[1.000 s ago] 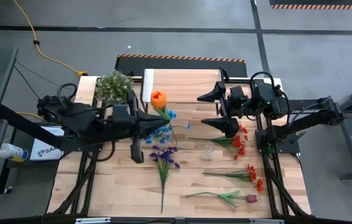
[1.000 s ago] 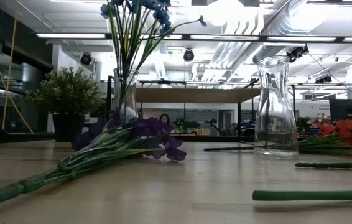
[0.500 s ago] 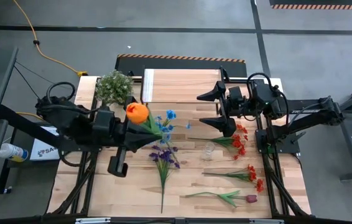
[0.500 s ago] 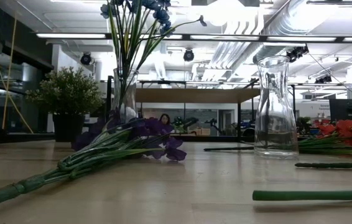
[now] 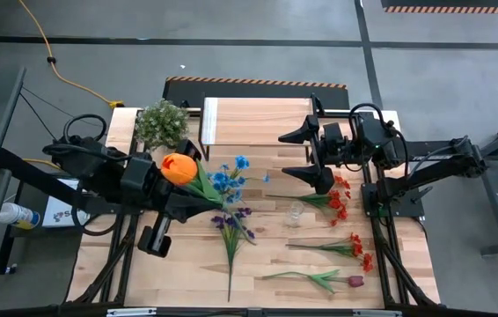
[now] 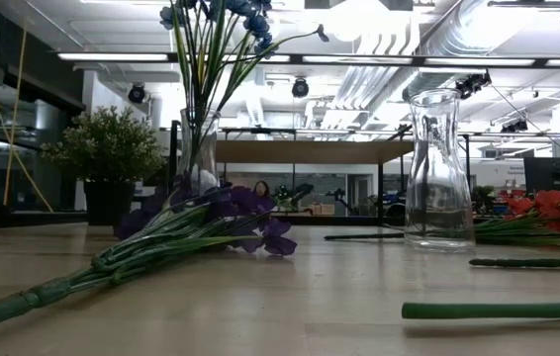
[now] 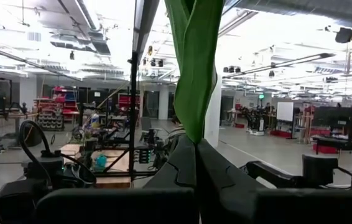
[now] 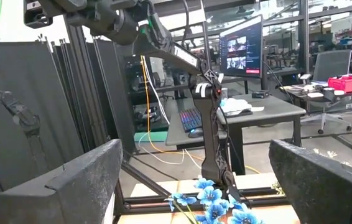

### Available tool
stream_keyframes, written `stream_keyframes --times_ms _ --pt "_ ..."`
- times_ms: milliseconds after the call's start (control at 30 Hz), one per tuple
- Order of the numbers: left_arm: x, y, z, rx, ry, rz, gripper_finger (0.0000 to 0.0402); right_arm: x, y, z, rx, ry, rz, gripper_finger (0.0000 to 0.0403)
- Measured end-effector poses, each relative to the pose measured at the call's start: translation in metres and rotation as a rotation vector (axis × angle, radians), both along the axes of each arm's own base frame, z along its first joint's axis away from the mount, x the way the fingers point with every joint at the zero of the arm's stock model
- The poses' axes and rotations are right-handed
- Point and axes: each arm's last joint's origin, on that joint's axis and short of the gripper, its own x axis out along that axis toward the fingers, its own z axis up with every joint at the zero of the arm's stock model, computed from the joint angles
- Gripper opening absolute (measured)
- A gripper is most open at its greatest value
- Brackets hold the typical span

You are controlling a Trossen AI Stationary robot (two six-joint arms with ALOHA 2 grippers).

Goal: Pick and place flowers into a vace then onto a shelf
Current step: Put the orange flower into the left transparent vase

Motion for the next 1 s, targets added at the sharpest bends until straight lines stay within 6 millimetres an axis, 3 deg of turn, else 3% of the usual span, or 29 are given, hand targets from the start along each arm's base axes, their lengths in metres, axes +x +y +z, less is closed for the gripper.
stream_keyframes --times_ms 233,400,1000 --pt "0.001 0.0 -0.002 0.004 0.02 0.016 0.0025 0.0 0.0 0.0 0.0 0.0 0.001 0.0394" --pt "0.002 -0.007 -0.017 -0.021 0.142 0.178 0.0025 0.0 0.0 0.0 0.001 0.0 0.0 0.0394" --pt "-0.038 -0.08 -0.074 -0.273 0.317 0.665 0.0025 0.0 0.0 -0.003 -0.001 0.027 0.0 0.0394"
